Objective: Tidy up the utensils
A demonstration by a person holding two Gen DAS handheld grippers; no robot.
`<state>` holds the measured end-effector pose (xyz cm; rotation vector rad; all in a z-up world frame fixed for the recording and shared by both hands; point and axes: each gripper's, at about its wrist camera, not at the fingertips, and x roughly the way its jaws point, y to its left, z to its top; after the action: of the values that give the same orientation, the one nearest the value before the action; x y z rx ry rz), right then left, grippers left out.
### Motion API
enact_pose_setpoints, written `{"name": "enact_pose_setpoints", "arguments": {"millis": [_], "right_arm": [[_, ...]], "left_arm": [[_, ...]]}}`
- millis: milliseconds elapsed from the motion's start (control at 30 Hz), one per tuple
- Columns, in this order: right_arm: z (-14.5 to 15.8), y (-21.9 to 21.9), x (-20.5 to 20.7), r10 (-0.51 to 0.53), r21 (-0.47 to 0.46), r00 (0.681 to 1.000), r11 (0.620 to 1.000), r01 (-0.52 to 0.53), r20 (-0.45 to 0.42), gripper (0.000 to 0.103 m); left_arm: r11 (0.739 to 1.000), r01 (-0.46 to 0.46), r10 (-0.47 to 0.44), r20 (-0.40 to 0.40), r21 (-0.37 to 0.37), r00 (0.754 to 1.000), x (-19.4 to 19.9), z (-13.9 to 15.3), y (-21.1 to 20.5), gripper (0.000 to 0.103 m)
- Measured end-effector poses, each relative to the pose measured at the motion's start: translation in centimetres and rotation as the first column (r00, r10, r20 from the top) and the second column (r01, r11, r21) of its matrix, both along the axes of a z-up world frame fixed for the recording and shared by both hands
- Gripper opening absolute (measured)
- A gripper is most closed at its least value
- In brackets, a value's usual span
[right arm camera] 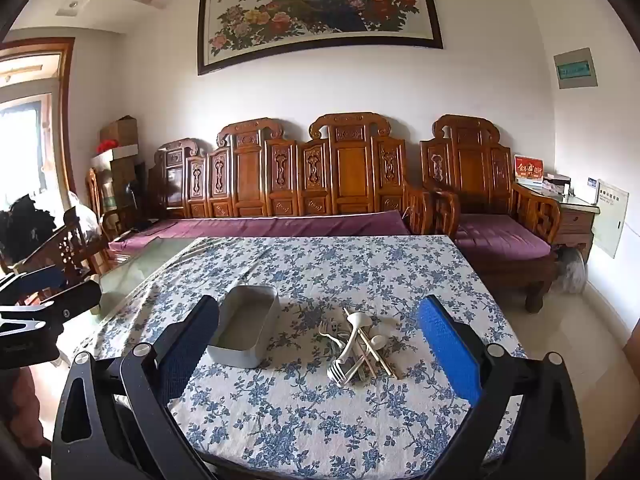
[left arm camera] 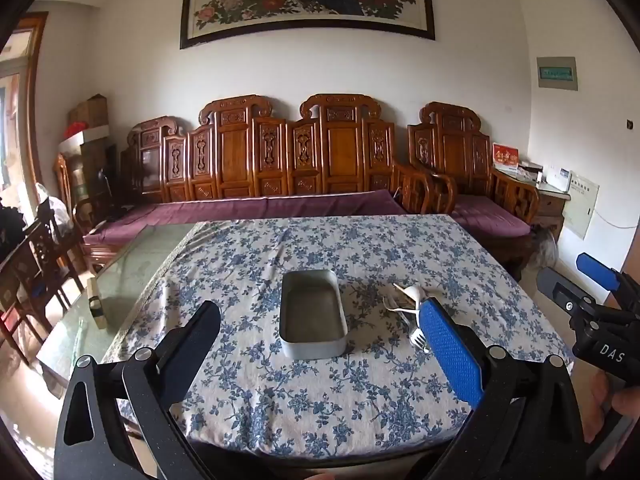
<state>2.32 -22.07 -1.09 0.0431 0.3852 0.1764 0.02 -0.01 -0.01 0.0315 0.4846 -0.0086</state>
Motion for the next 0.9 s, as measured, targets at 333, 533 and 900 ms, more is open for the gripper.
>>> {"name": "enact_pose_setpoints", "arguments": {"millis": [333, 533, 900], "right_arm": [[0.02, -0.04, -0.02, -0.001, -0.004, 1.000, 1.000, 0.001, 0.002, 0.100], [0.12, 0.00, -0.09, 0.000, -0.004, 1.000, 1.000, 0.000, 0.002, 0.100], [0.14, -0.02, -0.07, 0.000, -0.005, 1.000, 1.000, 0.000, 0.003, 0.100]], "left_arm": [[1.000, 0.000, 0.000, 0.004, -0.002, 1.000, -0.01, 0.06, -0.08, 0.097], [1.000, -0.003, 0.003, 0.006, -0.004, 1.000, -0.01, 0.01, 0.04, 0.097], [1.000, -0.002, 0.002, 0.010, -0.003, 1.000, 0.14, -0.05, -0.05, 0.097]]}}
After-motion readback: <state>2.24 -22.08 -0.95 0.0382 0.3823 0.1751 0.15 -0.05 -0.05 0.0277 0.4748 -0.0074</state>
